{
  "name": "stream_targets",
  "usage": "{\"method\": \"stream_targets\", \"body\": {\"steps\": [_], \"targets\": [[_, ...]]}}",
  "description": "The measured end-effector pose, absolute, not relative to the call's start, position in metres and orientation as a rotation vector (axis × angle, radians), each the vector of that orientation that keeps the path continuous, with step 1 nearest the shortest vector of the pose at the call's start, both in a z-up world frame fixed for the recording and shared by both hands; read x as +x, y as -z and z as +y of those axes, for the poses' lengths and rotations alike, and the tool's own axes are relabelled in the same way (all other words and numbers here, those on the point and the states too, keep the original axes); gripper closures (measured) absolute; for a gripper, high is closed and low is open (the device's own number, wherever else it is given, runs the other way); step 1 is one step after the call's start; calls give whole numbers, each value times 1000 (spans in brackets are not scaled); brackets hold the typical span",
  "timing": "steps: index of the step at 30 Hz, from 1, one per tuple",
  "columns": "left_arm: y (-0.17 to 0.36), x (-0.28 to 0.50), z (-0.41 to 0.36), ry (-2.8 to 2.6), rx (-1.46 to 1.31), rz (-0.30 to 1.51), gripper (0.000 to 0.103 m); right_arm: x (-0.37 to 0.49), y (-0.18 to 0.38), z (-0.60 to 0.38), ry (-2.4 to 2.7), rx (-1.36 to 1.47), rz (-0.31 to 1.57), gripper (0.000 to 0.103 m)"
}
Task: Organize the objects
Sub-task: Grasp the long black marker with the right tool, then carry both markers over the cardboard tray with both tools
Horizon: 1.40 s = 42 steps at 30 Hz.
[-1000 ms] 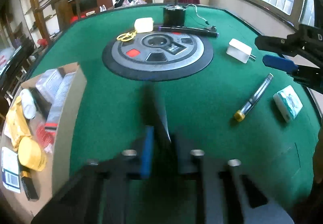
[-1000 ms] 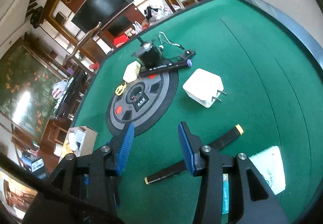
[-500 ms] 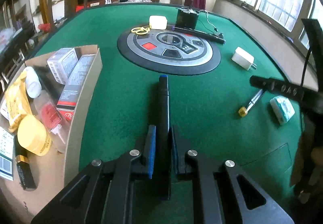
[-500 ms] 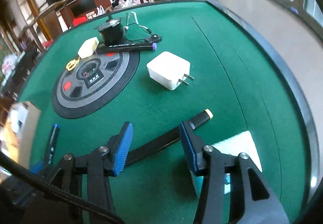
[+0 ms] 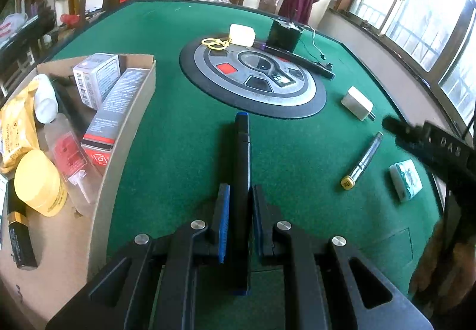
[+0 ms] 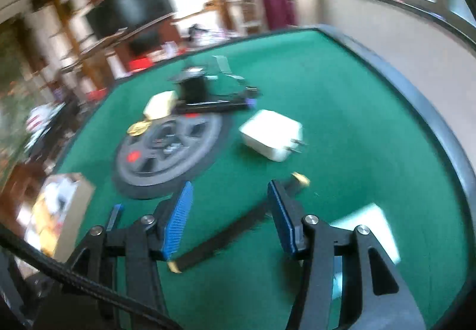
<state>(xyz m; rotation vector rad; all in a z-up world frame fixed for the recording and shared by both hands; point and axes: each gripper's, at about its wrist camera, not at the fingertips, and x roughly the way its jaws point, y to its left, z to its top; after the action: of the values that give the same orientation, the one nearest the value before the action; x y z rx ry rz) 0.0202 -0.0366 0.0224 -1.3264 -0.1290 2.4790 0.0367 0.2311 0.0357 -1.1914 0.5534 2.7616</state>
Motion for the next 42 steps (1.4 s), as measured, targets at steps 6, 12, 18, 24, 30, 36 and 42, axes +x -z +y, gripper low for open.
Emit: {"method": "stream_targets", "body": {"steps": [6,12,18,24,30,36,42], "targets": [[-22,20,-35,-2495,-1331,-127,91,17,-13,209,-2588,-1387,461,52],[-23,22,-26,-2525,-1335,-83,91,-2,-10,183,-2536,-1421,238,52],[-23,25,-20,-2400,-1300,-97,92,11,-9,159,-2622,-1437,61,91],[-40,52,-23,-2390,-1190,-100,92,24,-7,163,-2725,-1462,272,91],[-72,74,-56,-2372,-1069,-237,92,46,-28,167,-2827,-1404,454,91],[-90,93,-93,-2392,-988,-288,92,65,-39,157,-2891,-1396,513,91],[-102,104,-144,-2453,-959,-342,92,68,-49,132,-2972,-1423,544,91]]}}
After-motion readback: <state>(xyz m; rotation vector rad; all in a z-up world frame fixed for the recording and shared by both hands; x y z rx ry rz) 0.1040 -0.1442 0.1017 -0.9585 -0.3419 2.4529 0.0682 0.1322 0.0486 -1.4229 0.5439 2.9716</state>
